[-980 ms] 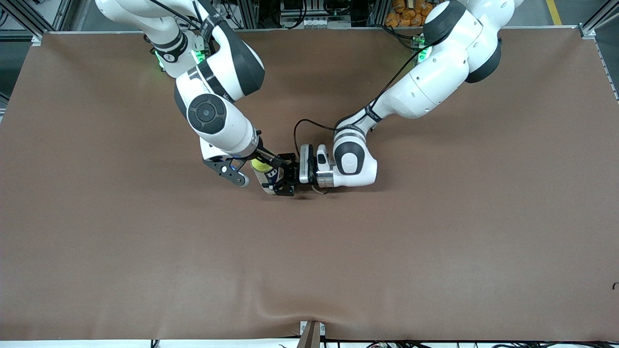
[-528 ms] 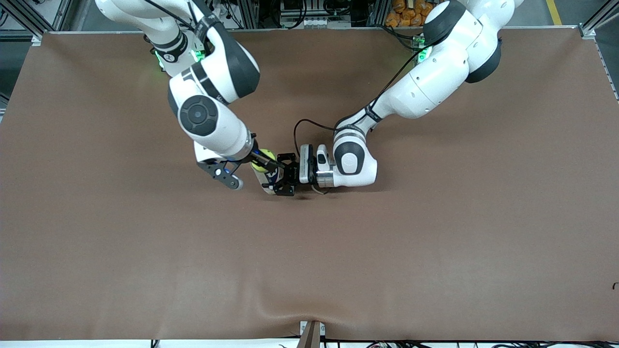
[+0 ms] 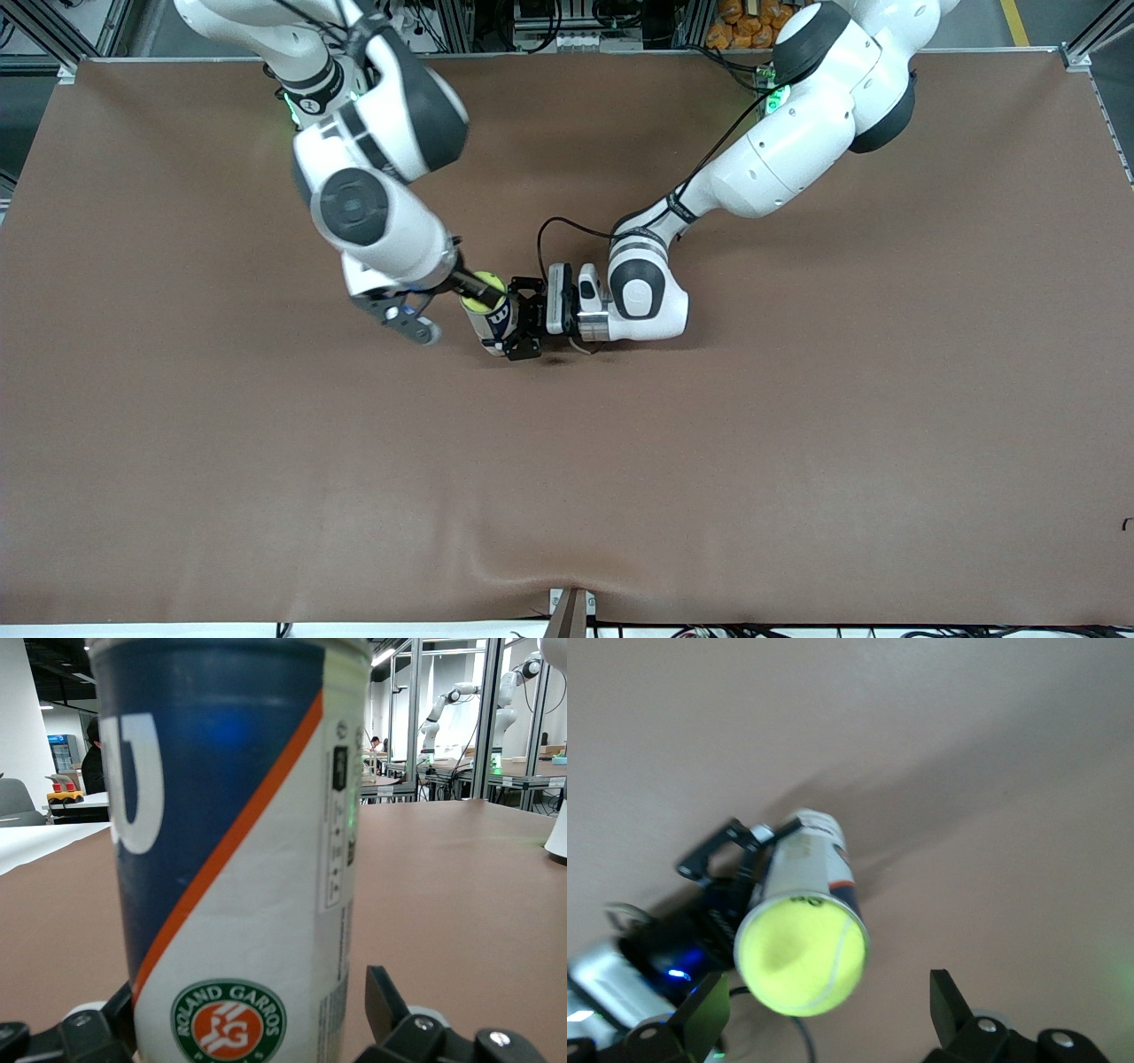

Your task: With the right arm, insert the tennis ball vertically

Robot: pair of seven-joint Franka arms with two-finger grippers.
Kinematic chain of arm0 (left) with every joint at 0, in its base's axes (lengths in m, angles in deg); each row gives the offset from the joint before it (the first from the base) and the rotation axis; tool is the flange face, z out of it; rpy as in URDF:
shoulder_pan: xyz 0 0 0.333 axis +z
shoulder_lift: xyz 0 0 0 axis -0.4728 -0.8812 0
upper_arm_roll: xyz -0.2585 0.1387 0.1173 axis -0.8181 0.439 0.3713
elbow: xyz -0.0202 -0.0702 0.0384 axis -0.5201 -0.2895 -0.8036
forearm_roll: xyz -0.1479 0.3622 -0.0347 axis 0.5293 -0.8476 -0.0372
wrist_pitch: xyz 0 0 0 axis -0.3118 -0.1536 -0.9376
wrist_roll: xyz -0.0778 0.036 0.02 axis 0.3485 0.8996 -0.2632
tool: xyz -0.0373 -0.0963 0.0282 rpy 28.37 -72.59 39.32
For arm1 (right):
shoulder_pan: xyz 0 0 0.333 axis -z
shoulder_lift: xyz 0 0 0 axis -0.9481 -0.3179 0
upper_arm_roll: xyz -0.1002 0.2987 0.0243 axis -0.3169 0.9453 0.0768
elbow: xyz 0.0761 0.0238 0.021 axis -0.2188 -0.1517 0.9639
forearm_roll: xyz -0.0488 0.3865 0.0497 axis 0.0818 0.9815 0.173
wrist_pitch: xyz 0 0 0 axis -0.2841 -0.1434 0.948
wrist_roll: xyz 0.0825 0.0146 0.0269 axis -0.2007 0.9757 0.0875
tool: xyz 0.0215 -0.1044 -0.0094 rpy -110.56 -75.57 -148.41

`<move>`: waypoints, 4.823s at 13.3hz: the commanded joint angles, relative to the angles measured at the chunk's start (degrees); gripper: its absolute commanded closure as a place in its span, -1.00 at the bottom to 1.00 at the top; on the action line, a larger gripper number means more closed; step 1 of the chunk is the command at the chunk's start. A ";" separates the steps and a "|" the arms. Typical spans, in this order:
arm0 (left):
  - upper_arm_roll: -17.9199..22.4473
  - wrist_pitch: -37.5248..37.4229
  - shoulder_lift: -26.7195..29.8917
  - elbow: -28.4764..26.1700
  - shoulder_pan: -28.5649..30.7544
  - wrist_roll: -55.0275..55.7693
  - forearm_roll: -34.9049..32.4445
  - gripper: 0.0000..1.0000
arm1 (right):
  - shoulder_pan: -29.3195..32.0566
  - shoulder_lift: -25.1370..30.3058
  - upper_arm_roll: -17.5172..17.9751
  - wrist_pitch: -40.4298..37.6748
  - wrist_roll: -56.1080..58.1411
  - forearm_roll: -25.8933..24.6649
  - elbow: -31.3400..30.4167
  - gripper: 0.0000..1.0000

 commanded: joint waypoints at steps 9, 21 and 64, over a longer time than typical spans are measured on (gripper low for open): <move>-0.01 0.15 -0.54 0.82 -0.44 -2.23 1.69 -1.00 | 2.35 -2.66 0.06 -2.71 0.21 -1.70 3.49 -1.00; 0.51 -0.64 1.57 -4.97 4.22 -2.23 0.90 -1.00 | 22.02 4.28 -0.38 -10.18 38.23 1.99 7.99 -1.00; 30.20 -36.24 41.11 -12.19 14.34 104.69 -80.21 -1.00 | 35.31 22.04 -0.12 -15.98 57.08 -6.09 2.27 -1.00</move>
